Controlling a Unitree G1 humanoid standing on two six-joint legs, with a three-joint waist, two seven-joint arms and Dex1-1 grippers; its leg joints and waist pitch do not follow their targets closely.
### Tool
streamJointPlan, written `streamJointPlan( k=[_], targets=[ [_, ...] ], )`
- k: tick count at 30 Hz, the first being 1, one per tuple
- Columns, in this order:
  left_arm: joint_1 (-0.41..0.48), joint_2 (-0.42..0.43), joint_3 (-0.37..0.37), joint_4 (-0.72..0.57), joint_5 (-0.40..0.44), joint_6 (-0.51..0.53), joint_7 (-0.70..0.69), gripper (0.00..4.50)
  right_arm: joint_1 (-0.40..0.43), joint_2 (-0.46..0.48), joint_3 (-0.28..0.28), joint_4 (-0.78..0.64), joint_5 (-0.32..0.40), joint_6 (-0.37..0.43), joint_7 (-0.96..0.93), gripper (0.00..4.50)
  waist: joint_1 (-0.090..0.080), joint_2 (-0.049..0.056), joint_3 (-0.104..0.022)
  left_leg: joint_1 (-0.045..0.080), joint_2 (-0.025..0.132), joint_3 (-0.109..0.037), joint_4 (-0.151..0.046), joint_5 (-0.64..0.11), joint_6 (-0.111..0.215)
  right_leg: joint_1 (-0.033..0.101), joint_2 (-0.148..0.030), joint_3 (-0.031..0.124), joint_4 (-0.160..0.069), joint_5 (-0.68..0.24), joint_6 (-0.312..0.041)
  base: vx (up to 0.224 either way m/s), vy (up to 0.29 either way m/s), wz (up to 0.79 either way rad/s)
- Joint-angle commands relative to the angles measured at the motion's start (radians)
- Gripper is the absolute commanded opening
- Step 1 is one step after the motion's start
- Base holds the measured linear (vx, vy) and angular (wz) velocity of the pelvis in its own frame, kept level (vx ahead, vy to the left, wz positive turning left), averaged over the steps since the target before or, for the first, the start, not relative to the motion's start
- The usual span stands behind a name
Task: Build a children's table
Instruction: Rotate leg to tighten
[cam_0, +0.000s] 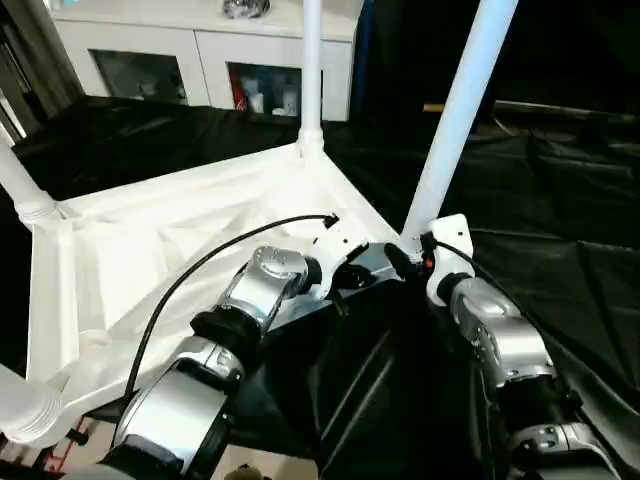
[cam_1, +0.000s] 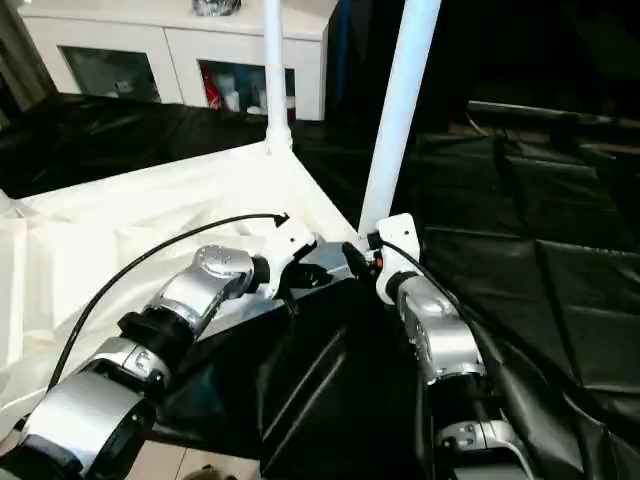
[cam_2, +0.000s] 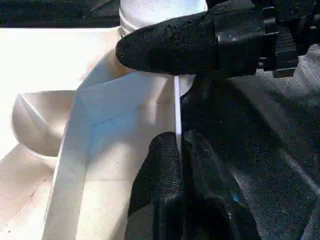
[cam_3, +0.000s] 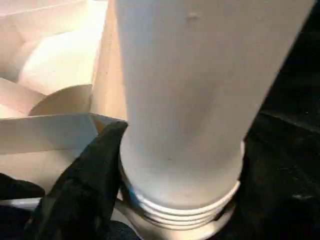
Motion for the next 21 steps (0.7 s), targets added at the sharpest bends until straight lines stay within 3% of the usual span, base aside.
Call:
streamJointPlan(
  k=[1,6,9,14,18,21],
  targets=[
    [-0.025,-0.057,-0.005,-0.04,-0.046,-0.09,-0.056,0.0,0.002,0.036,0.106,-0.001,0.007,0.001,0.11,3.65,0.004,-0.015,-0.067,0.001,0.017,-0.004,-0.068,-0.182,0.044,0.061,-0.062,0.049,-0.084,-0.258,-0.163,0.0,0.0,0.0],
    [0.007,-0.01,-0.022,-0.089,-0.057,-0.09,-0.148,0.0,0.016,-0.039,0.114,-0.046,0.032,-0.002,0.242,3.65,0.005,-0.018,-0.069,-0.001,0.018,-0.002,-0.064,-0.148,0.071,0.065,-0.061,0.049,-0.076,-0.186,-0.185,0.0,0.0,0.0],
    [0.029,0.022,-0.03,-0.126,-0.065,-0.094,-0.213,0.0,0.046,-0.109,0.136,-0.096,0.047,-0.019,0.371,3.65,0.009,-0.019,-0.066,0.0,0.02,-0.001,-0.064,-0.164,0.08,0.064,-0.063,0.049,-0.081,-0.219,-0.187,0.0,0.0,0.0],
    [0.096,0.105,-0.063,-0.252,-0.102,-0.085,-0.399,0.0,0.088,-0.243,0.122,-0.187,0.104,-0.013,0.573,3.65,0.024,-0.016,-0.064,0.005,0.029,-0.002,-0.067,-0.2,0.076,0.057,-0.065,0.051,-0.084,-0.278,-0.181,0.0,0.0,0.0],
    [0.126,0.157,-0.071,-0.312,-0.109,-0.077,-0.465,0.0,0.13,-0.344,0.134,-0.257,0.137,0.013,0.723,3.65,0.033,-0.015,-0.064,0.011,0.032,0.0,-0.066,-0.212,0.075,0.053,-0.062,0.054,-0.079,-0.25,-0.19,0.0,0.0,0.0],
    [0.139,0.178,-0.075,-0.34,-0.115,-0.066,-0.492,0.0,0.147,-0.379,0.144,-0.281,0.146,0.028,0.77,3.65,0.038,-0.017,-0.064,0.006,0.03,-0.001,-0.067,-0.21,0.07,0.055,-0.063,0.052,-0.079,-0.263,-0.186,0.0,0.0,0.0]
  ],
)
